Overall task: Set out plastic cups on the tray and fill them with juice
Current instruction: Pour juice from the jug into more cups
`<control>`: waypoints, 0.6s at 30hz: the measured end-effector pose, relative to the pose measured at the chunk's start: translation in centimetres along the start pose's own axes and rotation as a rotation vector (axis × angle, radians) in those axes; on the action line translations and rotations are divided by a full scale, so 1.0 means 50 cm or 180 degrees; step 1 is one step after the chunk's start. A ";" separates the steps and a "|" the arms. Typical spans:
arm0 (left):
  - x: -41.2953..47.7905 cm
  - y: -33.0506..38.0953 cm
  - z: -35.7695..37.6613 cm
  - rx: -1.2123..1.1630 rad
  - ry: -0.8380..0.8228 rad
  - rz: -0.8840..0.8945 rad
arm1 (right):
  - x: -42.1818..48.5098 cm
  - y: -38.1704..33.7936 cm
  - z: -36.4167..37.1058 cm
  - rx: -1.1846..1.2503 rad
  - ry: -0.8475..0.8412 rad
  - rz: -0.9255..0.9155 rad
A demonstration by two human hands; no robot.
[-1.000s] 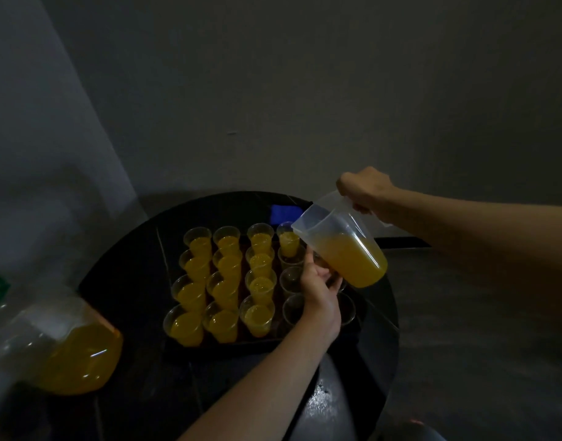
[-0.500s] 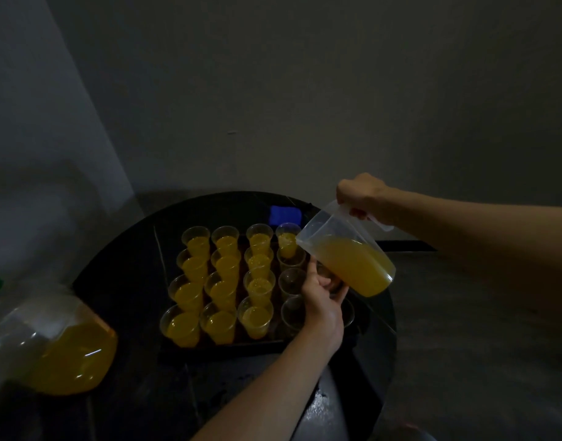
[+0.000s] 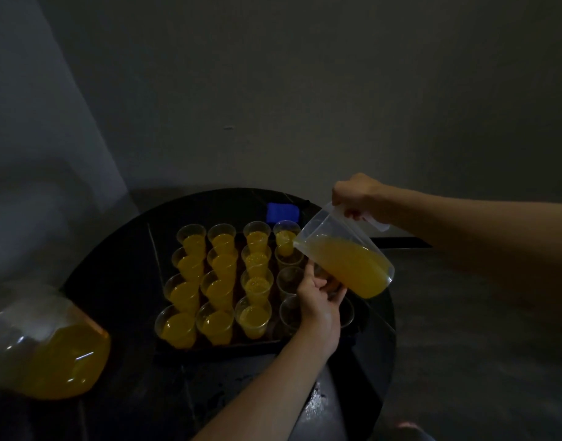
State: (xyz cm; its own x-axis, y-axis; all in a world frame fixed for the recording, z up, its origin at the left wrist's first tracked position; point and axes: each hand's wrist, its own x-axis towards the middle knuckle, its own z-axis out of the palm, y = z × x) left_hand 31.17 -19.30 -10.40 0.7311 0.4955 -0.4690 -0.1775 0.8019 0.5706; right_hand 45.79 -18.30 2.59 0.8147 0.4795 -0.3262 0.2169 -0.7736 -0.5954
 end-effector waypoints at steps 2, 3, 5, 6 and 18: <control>0.000 0.000 -0.003 -0.0022 -0.0016 -0.0040 | -0.001 -0.003 0.001 -0.0034 -0.0014 0.0016; -0.001 0.001 -0.003 -0.0014 -0.0021 -0.0040 | -0.001 -0.004 0.002 -0.0034 -0.0017 0.0017; -0.003 0.001 -0.002 -0.0009 -0.0008 -0.0039 | 0.001 -0.003 0.004 -0.0022 -0.0011 0.0005; -0.003 0.001 -0.002 -0.0017 0.0003 -0.0043 | 0.001 -0.002 0.004 -0.0026 -0.0015 0.0000; 0.003 0.004 -0.012 0.0007 0.0081 -0.0104 | -0.001 -0.009 0.014 -0.0132 -0.0042 0.0052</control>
State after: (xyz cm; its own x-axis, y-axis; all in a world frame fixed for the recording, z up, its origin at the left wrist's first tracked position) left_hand 30.83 -18.86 -10.75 0.7196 0.4774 -0.5043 -0.1522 0.8170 0.5562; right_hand 45.29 -17.68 2.35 0.8111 0.4720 -0.3454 0.2261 -0.7977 -0.5591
